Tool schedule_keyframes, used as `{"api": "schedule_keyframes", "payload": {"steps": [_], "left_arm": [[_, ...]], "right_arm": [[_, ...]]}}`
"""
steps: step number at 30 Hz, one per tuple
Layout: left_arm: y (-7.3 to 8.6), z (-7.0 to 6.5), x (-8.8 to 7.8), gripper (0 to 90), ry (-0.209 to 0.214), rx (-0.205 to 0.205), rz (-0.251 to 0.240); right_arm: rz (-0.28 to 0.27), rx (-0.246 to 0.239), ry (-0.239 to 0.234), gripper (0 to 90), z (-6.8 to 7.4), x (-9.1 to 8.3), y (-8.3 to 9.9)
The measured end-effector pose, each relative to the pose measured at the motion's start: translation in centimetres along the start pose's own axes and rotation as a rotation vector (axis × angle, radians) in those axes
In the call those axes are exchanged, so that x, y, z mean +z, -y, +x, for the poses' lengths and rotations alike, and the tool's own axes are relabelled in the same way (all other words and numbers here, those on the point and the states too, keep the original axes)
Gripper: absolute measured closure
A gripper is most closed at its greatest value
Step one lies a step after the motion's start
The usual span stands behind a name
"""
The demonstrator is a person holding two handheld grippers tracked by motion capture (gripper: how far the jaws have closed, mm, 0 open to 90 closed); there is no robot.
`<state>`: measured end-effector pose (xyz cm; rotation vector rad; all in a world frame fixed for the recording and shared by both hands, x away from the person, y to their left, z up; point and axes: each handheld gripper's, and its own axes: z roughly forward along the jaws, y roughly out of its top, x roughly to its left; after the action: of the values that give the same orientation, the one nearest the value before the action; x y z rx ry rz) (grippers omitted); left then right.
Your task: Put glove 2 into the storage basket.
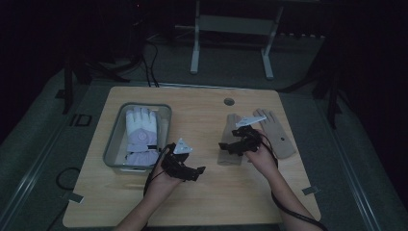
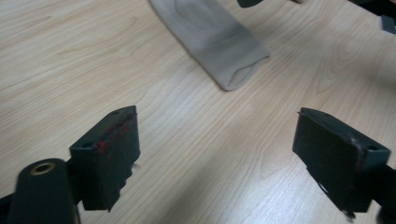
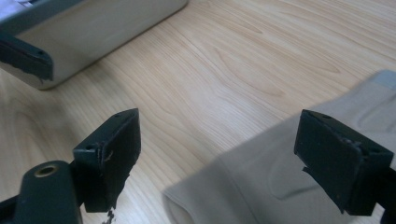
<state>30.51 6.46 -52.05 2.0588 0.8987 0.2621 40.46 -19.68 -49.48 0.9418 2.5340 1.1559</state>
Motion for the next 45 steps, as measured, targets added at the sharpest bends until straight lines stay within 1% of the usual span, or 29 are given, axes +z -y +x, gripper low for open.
{"api": "schedule_keyframes", "payload": {"steps": [1, 2, 3, 4, 6, 8, 9, 11, 12, 13, 15, 16, 17, 20, 21, 22, 25, 26, 27, 28, 29, 30, 31, 34, 36, 39, 42, 44, 45], "left_arm": [[0.1, -0.2, 0.2, 14.1, -0.003, 0.006, -0.008], [0.5, -0.6, 0.7, 11.4, -0.023, 0.014, -0.010], [0.5, -0.6, 0.7, 10.5, -0.023, 0.014, -0.010], [0.6, -0.8, 1.0, 10.5, -0.024, 0.026, -0.002], [1.4, -1.2, 1.8, 5.3, -0.024, 0.039, 0.003], [1.6, -1.3, 2.0, 3.4, -0.016, 0.041, 0.007], [1.8, -1.4, 2.1, 1.8, -0.018, 0.037, -0.004], [2.5, -1.6, 2.2, 1.8, -0.025, 0.045, -0.042], [2.8, -1.6, 2.2, 1.7, -0.027, 0.045, -0.063], [3.0, -1.6, 2.2, 1.7, -0.016, 0.043, -0.086], [3.5, -1.7, 2.2, 1.7, -0.024, 0.045, -0.105], [3.7, -1.7, 2.1, 1.7, -0.019, 0.044, -0.118], [3.8, -1.8, 2.1, 1.7, -0.019, 0.045, -0.122], [4.3, -1.8, 2.3, 1.7, -0.022, 0.049, -0.122], [4.3, -1.8, 2.3, 1.7, -0.024, 0.050, -0.116], [4.4, -1.8, 2.4, 1.7, -0.022, 0.051, -0.118], [4.5, -1.9, 2.5, 1.7, -0.033, 0.063, -0.117], [4.5, -1.9, 2.4, 1.7, -0.032, 0.065, -0.122], [4.5, -1.9, 2.4, 1.7, -0.037, 0.065, -0.125], [4.6, -1.9, 2.4, 1.7, -0.037, 0.064, -0.130], [4.6, -1.9, 2.3, 1.8, -0.036, 0.067, -0.133], [4.6, -1.9, 2.3, 1.7, -0.040, 0.066, -0.136], [4.6, -1.9, 2.3, 1.7, -0.040, 0.062, -0.134], [4.7, -1.9, 2.4, 1.8, -0.039, 0.064, -0.135], [4.7, -1.9, 2.3, 1.7, -0.040, 0.065, -0.137], [4.7, -1.9, 2.2, 1.7, -0.043, 0.062, -0.144], [4.8, -1.8, 2.1, 1.7, -0.045, 0.059, -0.153], [4.8, -1.8, 2.0, 1.8, -0.050, 0.063, -0.156], [4.8, -1.8, 2.0, 1.7, -0.050, 0.063, -0.156]], "right_arm": [[0.001, 0.000, 0.004, 14.7, -0.2, -0.1, 0.3], [0.008, -0.002, 0.009, 14.7, -0.7, -0.1, 0.9], [0.008, -0.002, 0.009, 14.7, -0.7, -0.1, 0.9], [0.011, -0.005, 0.015, 14.7, -1.0, -0.1, 1.2], [0.021, 0.002, 0.026, 14.7, -2.0, -0.1, 2.0], [0.016, -0.001, 0.026, 14.6, -2.3, 0.0, 2.3], [0.024, 0.010, 0.030, 14.6, -2.9, 0.1, 2.7], [0.022, 0.007, 0.028, 13.3, -3.1, 0.3, 2.9], [0.032, 0.011, 0.044, 12.6, -3.4, 0.6, 3.2], [0.034, 0.017, 0.051, 11.0, -3.6, 0.9, 3.4], [0.047, 0.009, 0.058, 10.9, -3.8, 1.5, 3.7], [0.053, 0.007, 0.073, 11.0, -3.9, 1.8, 3.8], [0.055, 0.008, 0.074, 11.4, -4.0, 2.1, 3.9], [0.050, 0.008, 0.097, 16.2, -4.5, 2.8, 4.0], [0.049, 0.020, 0.103, 19.0, -4.8, 3.0, 4.0], [0.047, 0.023, 0.120, 19.3, -5.0, 3.2, 4.0], [0.049, 0.007, 0.147, 22.5, -5.5, 3.9, 3.8], [0.061, -0.003, 0.156, 27.1, -5.7, 4.2, 3.8], [0.074, -0.006, 0.162, 28.2, -5.7, 4.4, 3.8], [0.072, -0.004, 0.163, 34.0, -5.8, 4.5, 3.7], [0.080, -0.010, 0.178, 39.9, -5.9, 4.5, 3.6], [0.087, -0.024, 0.178, 43.4, -6.0, 4.4, 3.5], [0.093, -0.021, 0.173, 48.5, -6.0, 4.4, 3.4], [0.115, -0.017, 0.167, 72.3, -5.9, 4.4, 2.9], [0.123, 0.000, 0.163, 75.8, -5.7, 4.4, 2.7], [0.100, 0.024, 0.123, 77.2, -5.2, 4.4, 2.1], [0.071, 0.013, 0.107, 77.8, -3.9, 4.1, 1.1], [0.035, -0.030, 0.072, 77.8, -2.6, 3.6, 0.3], [0.029, -0.041, 0.062, 77.7, -2.1, 3.5, 0.1]]}}
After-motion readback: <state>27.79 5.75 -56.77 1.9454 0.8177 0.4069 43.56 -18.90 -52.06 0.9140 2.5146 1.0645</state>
